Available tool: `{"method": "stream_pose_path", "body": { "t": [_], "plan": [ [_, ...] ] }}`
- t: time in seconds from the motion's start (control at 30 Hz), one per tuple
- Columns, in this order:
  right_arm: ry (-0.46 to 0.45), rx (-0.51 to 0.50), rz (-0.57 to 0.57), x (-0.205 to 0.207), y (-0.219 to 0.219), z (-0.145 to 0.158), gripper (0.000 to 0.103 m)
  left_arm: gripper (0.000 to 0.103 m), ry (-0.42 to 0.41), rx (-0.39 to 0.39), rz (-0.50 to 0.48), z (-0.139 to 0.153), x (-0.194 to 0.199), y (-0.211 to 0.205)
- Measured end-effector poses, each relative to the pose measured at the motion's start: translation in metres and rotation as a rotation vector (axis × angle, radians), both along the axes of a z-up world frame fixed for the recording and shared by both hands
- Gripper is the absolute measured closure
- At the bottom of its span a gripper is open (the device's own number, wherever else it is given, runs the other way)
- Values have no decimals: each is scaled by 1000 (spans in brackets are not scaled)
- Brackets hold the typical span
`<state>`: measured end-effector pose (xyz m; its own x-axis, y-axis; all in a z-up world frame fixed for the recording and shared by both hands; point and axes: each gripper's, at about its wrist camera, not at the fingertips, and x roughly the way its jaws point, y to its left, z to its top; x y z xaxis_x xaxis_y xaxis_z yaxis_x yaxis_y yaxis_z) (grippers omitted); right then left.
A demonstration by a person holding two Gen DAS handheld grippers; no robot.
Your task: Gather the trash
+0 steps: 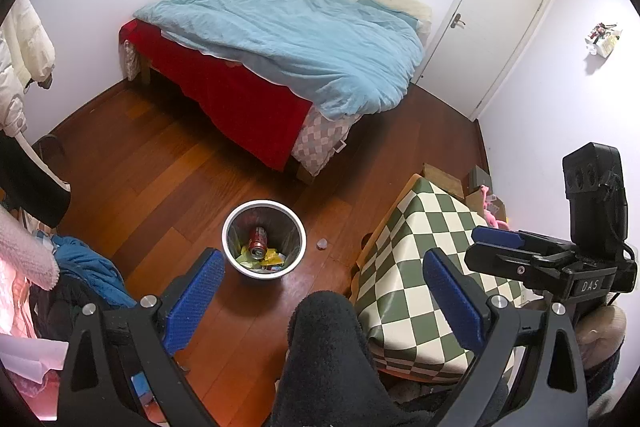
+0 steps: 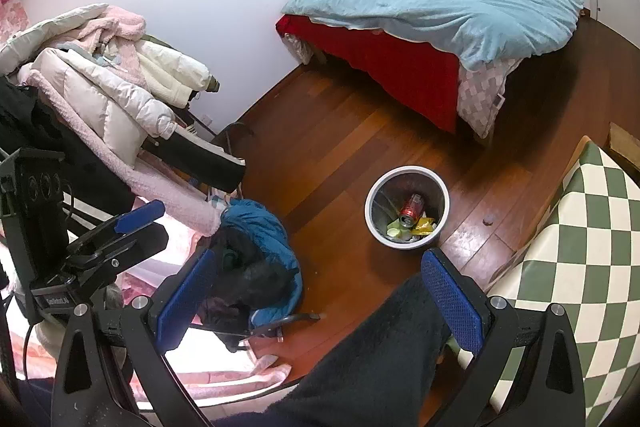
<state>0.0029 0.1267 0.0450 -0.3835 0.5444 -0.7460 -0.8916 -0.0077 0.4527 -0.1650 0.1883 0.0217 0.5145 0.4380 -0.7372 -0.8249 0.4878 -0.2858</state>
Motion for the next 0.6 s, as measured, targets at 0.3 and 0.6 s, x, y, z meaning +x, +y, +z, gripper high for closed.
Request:
{"method": "stream_pose_path", "body": {
  "t": [0.3,0.6],
  "plan": [
    [-1,-4,2,0,-3,-3,0,1,-7,2,4,-3,-2,-7],
    [2,-2,0,0,-2,-4,0,1,-10,1,3,-4,-4,-12]
  ]
}}
